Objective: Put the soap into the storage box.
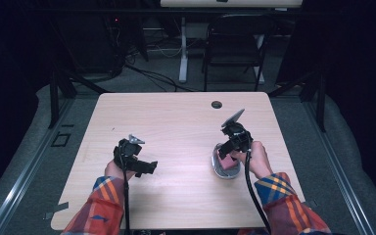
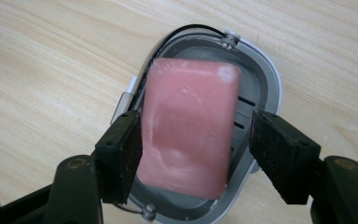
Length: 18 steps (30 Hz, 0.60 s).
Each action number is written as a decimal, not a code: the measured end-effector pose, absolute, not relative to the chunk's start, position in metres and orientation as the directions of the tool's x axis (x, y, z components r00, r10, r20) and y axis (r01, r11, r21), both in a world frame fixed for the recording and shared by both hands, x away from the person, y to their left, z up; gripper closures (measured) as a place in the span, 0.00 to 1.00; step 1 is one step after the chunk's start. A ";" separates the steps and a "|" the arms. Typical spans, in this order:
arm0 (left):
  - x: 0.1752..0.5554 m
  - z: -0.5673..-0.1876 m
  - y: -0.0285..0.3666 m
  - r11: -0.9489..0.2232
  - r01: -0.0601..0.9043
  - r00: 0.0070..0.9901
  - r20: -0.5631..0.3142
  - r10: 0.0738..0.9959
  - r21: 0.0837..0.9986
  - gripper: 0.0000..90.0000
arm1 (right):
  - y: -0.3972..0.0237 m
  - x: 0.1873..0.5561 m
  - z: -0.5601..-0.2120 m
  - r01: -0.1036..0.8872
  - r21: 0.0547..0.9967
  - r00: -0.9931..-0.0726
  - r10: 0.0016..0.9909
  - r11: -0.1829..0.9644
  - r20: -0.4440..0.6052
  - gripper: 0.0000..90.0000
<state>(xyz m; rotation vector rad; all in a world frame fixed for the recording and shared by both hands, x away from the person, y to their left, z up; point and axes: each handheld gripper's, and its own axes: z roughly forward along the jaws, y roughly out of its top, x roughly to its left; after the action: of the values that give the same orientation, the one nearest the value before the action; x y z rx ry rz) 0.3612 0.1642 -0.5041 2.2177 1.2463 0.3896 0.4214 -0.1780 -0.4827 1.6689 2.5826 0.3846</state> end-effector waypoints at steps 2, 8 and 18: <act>0.361 -0.504 0.164 -0.411 0.687 0.526 -0.020 0.850 0.599 0.00 | -0.178 0.420 -0.481 0.886 0.225 -0.434 0.896 0.406 0.092 0.40; 0.361 -0.504 0.164 -0.411 0.688 0.527 -0.022 0.850 0.598 0.00 | -0.178 0.415 -0.474 0.875 0.277 -0.436 0.895 0.396 0.097 0.38; 0.361 -0.504 0.164 -0.412 0.687 0.530 -0.024 0.848 0.599 0.00 | -0.193 0.403 -0.455 0.817 0.317 -0.529 0.845 0.482 0.079 0.28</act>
<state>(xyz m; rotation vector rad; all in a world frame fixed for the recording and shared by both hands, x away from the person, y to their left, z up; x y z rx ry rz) 0.3611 0.1635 -0.5044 2.2182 1.2412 0.3835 0.4029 -0.1927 -0.4547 1.4778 2.6274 0.4876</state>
